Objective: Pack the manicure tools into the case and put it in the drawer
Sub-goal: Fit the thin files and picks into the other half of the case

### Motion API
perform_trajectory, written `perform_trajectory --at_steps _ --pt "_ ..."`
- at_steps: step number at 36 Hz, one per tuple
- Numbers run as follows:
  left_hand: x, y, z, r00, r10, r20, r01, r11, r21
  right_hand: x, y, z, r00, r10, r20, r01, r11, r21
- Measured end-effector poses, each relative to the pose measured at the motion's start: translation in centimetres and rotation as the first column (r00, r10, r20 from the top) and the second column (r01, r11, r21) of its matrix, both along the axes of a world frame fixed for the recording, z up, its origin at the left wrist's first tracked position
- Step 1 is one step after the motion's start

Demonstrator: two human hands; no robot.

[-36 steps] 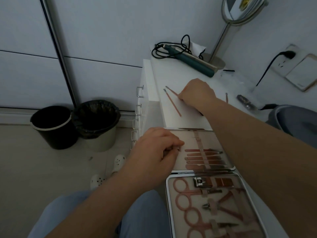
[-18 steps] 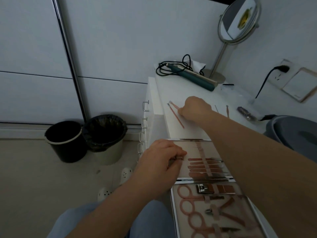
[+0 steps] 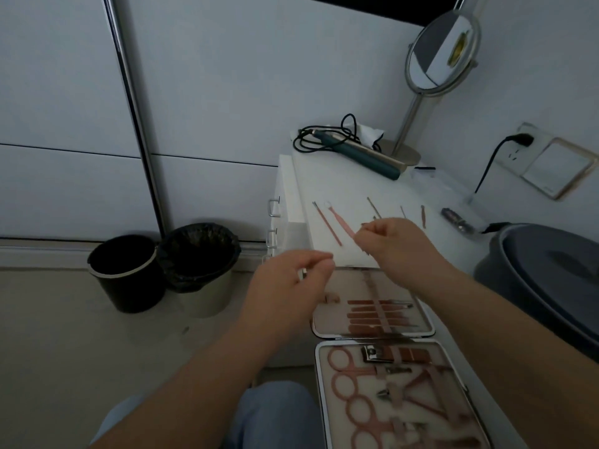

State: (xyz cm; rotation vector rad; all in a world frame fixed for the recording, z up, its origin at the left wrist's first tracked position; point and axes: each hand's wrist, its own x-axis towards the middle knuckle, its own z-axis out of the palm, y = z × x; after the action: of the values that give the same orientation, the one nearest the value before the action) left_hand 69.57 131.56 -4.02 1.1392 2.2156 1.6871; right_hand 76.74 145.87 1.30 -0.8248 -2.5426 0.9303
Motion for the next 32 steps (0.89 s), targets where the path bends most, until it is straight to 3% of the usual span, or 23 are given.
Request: perform_trajectory --at_steps 10,14,19,24,29,32 --pt "2.6 0.2 2.0 0.951 -0.018 0.309 -0.030 0.988 0.150 3.8 -4.2 -1.0 0.983 0.115 -0.143 -0.144 0.966 -0.217" --pt "3.0 0.1 1.6 0.939 -0.043 0.341 -0.007 0.990 0.142 4.3 -4.3 -1.5 0.980 0.154 -0.130 -0.178 0.964 -0.198" --pt "3.5 -0.1 1.4 0.975 -0.130 0.183 0.129 0.992 0.017 5.2 -2.7 -1.3 0.969 0.127 -0.214 -0.190 0.932 -0.308" --pt "3.7 0.1 1.0 0.990 -0.135 -0.032 0.132 0.987 -0.087 5.7 -2.0 -0.9 0.930 0.107 -0.351 -0.202 0.948 -0.246" --pt "3.5 0.3 0.8 0.982 -0.114 -0.151 0.090 0.984 -0.155 6.4 -1.3 -1.3 0.947 0.098 -0.307 -0.190 0.938 -0.289" --pt "3.1 0.5 0.7 0.966 -0.098 -0.238 0.048 0.977 -0.209 7.3 -0.3 -1.9 0.962 0.012 -0.273 -0.099 0.947 -0.307"
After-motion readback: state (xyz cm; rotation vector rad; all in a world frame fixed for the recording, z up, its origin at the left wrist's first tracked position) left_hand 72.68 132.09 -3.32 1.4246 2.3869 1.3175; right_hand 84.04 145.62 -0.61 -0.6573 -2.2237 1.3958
